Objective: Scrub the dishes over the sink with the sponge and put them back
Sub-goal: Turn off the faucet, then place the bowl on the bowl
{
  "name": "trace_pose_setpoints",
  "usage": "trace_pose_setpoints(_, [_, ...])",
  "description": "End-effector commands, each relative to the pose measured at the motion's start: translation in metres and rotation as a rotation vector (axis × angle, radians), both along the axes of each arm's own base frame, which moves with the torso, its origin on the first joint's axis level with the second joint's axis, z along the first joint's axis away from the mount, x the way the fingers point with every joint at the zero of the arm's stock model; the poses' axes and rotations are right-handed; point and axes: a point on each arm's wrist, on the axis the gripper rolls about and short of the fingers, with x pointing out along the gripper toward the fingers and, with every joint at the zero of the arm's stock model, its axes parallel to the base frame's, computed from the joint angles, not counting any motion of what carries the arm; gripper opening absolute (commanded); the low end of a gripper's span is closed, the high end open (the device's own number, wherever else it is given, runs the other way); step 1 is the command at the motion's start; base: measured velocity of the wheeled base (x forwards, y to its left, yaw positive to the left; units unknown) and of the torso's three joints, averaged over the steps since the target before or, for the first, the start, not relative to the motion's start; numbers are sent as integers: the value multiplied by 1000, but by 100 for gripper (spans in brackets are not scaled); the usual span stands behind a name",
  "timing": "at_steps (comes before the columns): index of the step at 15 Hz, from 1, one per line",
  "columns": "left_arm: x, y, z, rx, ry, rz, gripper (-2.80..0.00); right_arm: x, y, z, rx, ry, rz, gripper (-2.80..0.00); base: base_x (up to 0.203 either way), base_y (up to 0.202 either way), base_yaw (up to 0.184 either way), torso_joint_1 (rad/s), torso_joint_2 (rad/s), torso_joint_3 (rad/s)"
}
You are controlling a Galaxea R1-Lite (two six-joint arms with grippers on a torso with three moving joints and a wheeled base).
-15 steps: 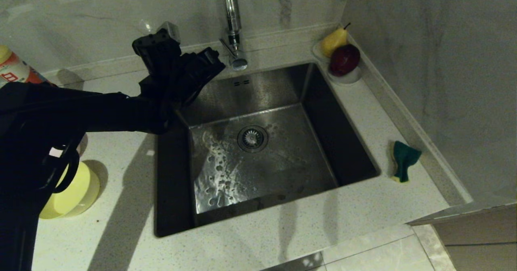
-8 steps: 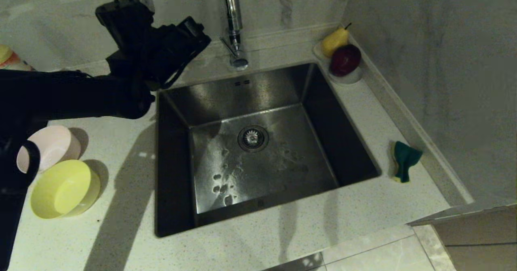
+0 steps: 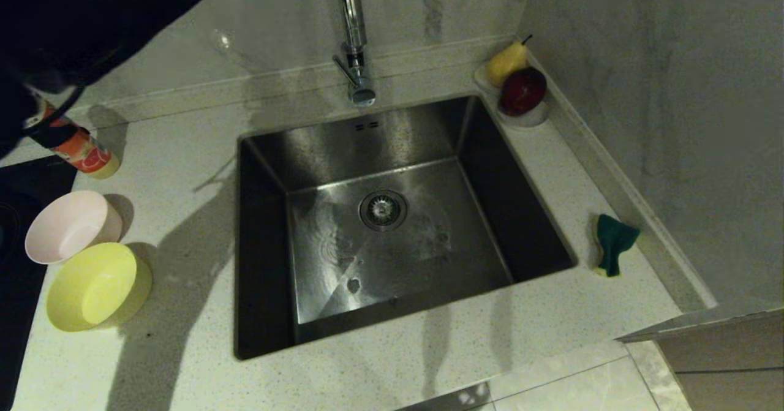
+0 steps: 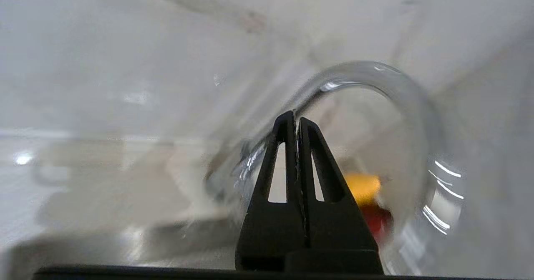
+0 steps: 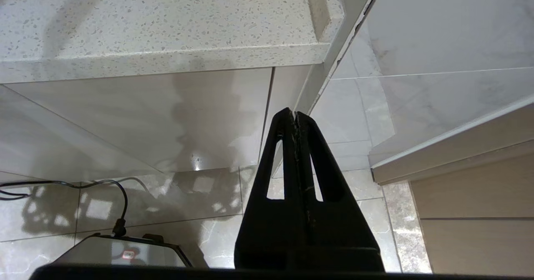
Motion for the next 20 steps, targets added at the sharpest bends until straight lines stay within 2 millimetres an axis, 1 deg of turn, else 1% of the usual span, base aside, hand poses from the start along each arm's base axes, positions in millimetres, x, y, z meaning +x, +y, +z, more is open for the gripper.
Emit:
trace_pose_setpoints(1, [-103, 30, 11, 16, -84, 21, -280, 0, 0, 0, -1, -3, 0, -280, 0, 0, 0, 0, 0, 0])
trace_pose_setpoints(3, [-162, 48, -14, 88, -80, 58, -280, 0, 0, 0, -1, -2, 0, -280, 0, 0, 0, 0, 0, 0])
trace_pose_setpoints(5, [-218, 65, -47, 150, -80, 104, -280, 0, 0, 0, -1, -2, 0, -280, 0, 0, 0, 0, 0, 0])
trace_pose_setpoints(8, [-283, 83, -103, 198, -73, 194, -280, 0, 0, 0, -1, -3, 0, -280, 0, 0, 0, 0, 0, 0])
trace_pose_setpoints(9, [-299, 86, -119, 205, -71, 220, -280, 0, 0, 0, -1, -3, 0, -280, 0, 0, 0, 0, 0, 0])
trace_pose_setpoints(10, [-309, 88, -137, 210, -47, 258, -280, 0, 0, 0, -1, -2, 0, -280, 0, 0, 0, 0, 0, 0])
trace_pose_setpoints(11, [-311, 90, -152, 190, 1, 336, -280, 0, 0, 0, -1, -3, -1, -280, 0, 0, 0, 0, 0, 0])
trace_pose_setpoints(12, [-306, 91, -165, 166, 70, 428, -280, 0, 0, 0, -1, -2, 0, -280, 0, 0, 0, 0, 0, 0])
trace_pose_setpoints(14, [-302, 88, -172, 167, 117, 518, -280, 0, 0, 0, -1, -3, 0, -280, 0, 0, 0, 0, 0, 0])
trace_pose_setpoints(15, [-302, 86, -176, 179, 125, 536, -280, 0, 0, 0, -1, -3, 0, -280, 0, 0, 0, 0, 0, 0])
trace_pose_setpoints(16, [-305, 85, -185, 194, 120, 528, -280, 0, 0, 0, -1, -3, 0, -280, 0, 0, 0, 0, 0, 0])
trace_pose_setpoints(18, [-310, 84, -211, 237, 122, 511, -280, 0, 0, 0, -1, -3, 0, -280, 0, 0, 0, 0, 0, 0])
trace_pose_setpoints(20, [-314, 83, -241, 289, 114, 491, -280, 0, 0, 0, -1, -3, 0, -280, 0, 0, 0, 0, 0, 0])
